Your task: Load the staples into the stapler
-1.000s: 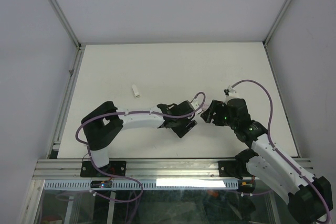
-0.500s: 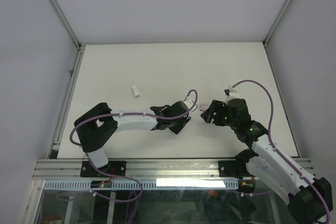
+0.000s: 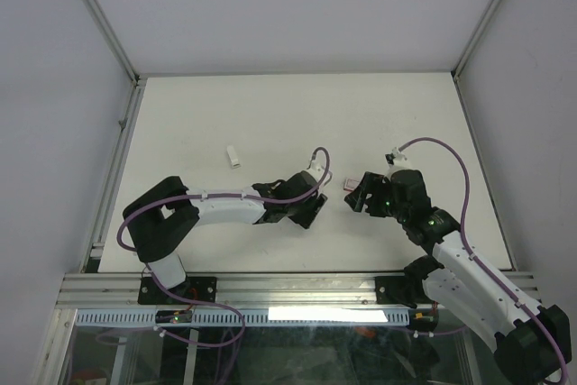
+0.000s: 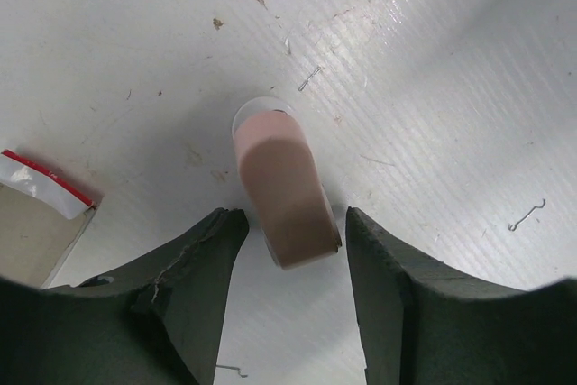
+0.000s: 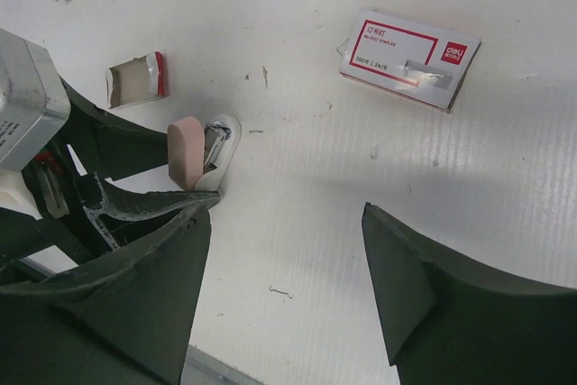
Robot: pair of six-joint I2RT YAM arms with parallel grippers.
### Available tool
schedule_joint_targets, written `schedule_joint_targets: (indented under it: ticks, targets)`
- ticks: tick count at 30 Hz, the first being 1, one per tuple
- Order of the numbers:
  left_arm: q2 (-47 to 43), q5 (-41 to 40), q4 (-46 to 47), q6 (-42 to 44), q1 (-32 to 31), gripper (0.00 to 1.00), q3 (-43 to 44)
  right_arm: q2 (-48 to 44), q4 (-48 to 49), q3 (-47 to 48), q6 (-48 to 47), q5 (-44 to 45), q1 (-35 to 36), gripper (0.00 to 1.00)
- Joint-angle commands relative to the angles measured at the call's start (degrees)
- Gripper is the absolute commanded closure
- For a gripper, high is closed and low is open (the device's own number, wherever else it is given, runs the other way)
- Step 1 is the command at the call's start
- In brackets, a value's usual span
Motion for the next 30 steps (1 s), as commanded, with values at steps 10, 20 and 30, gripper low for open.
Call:
schedule_joint_targets:
  ticks: [10,20,30]
  targets:
    - [-1.6,-0.5,2.66,-4.43,0.4,0.6,-1.8,-0.08,2.01,1.38,0.33,0.76,0.12,0.28]
    - [-12.73,5.09,8.97,-0.46,0.23,0.98,-8.57,1.36,3.4,2.25,2.77,-8.39,0.17,0.1]
    - [-23.05,15.9,13.74,4.83,0.16,1.0,-12.25,6.81,18.9,0.79,15.18,-32.59,0.79,0.0]
